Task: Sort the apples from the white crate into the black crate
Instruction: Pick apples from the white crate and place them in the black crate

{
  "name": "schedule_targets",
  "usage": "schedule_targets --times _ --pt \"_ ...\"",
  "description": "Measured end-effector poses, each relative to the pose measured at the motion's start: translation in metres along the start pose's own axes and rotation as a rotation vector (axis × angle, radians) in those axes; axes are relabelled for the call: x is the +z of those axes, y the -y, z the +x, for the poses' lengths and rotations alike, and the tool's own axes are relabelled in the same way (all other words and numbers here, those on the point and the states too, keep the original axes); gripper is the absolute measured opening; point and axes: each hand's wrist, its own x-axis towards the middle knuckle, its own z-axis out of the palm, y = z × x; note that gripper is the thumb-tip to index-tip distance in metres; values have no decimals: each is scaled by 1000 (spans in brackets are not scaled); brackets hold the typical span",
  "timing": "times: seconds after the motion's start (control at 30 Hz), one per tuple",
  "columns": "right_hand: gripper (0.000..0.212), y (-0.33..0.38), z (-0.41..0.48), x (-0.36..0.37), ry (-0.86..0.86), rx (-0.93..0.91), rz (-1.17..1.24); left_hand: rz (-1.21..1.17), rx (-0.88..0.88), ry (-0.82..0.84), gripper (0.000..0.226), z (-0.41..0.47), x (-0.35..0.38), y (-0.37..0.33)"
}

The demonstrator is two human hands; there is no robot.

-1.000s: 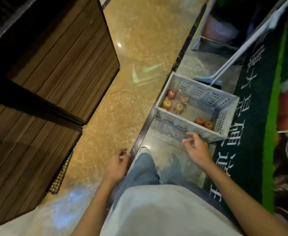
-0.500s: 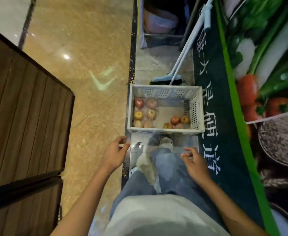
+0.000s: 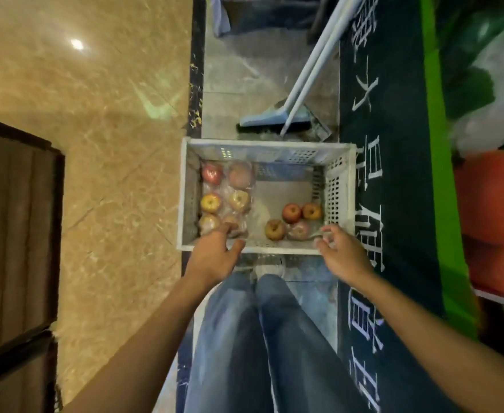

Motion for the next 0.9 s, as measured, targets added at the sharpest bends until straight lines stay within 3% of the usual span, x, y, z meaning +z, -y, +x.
schedule_targets --times 0.23,0.33,0.47,0.53,0.67,0.77,0.9 --pt "34 -60 172 78 34 138 -16 126 3 107 55 164 99 35" --pt "23 -99 236 127 47 197 -19 139 49 173 61 226 153 58" --pt "46 -155 295 186 68 231 -3 159 89 273 64 288 220 83" --pt "36 -179 314 209 113 204 -50 170 115 332 57 311 247 92" --pt "35 -211 338 237 181 210 -135 212 147 403 42 333 294 106" --pt "16 -211 352 242 168 208 -190 240 89 390 64 341 317 110" --pt "48 -219 369 244 162 356 -102 226 28 337 70 351 333 110"
